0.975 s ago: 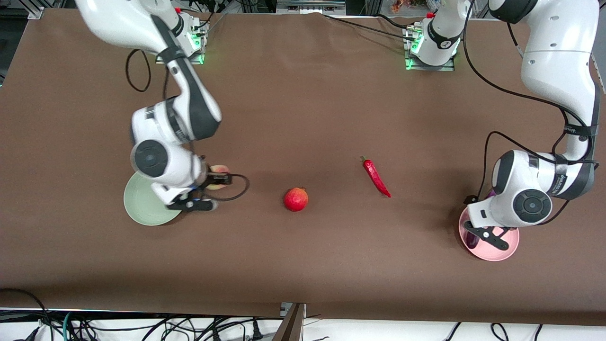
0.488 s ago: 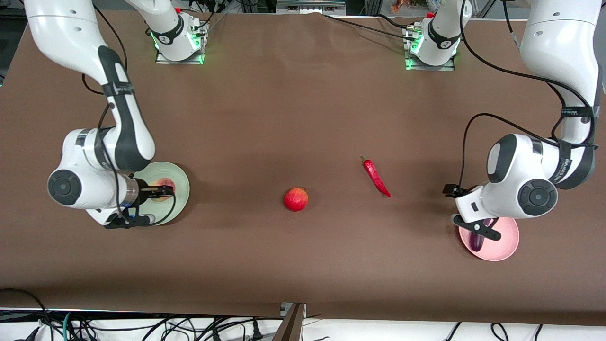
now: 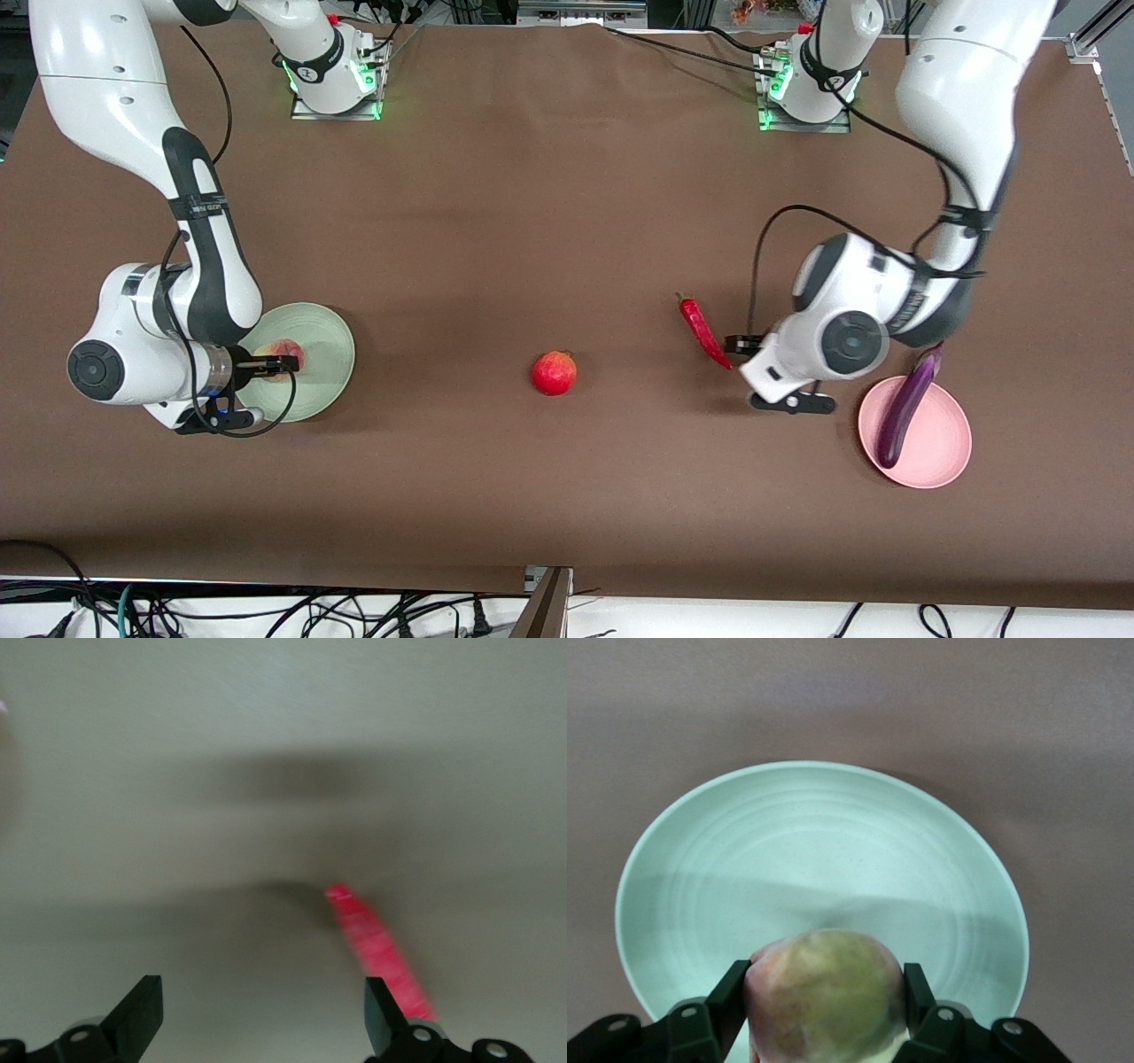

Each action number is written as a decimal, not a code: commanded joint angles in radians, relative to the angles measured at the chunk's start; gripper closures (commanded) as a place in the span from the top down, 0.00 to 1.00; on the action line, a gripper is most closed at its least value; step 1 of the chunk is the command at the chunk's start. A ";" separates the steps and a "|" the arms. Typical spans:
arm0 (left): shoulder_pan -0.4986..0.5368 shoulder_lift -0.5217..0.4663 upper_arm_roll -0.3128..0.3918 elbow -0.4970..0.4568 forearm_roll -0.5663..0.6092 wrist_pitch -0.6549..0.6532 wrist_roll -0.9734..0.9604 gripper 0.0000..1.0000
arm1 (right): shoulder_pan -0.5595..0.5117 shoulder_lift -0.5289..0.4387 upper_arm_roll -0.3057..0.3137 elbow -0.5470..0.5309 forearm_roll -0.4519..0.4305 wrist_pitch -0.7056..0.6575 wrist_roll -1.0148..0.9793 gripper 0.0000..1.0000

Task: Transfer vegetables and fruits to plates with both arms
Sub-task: 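Grasp the red chili with the left gripper while the right gripper releases the peach, then carry the chili to the pink plate while the right gripper grasps the apple, then release the chili and raise the left gripper while the right gripper carries the apple, then release the red apple on the green plate and withdraw the right gripper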

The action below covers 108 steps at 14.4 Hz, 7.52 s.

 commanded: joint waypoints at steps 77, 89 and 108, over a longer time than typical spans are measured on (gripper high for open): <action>-0.011 -0.578 0.281 -0.050 -0.158 -0.278 0.235 1.00 | 0.268 0.000 -0.152 0.014 -0.052 0.006 0.150 0.51; -0.011 -0.713 0.251 -0.203 -0.135 -0.269 0.286 1.00 | 0.272 0.010 -0.151 0.037 -0.050 0.010 0.145 1.00; -0.010 -0.649 0.237 -0.097 -0.135 -0.314 0.283 1.00 | 0.067 -0.639 0.076 -0.092 -0.137 -0.370 0.150 1.00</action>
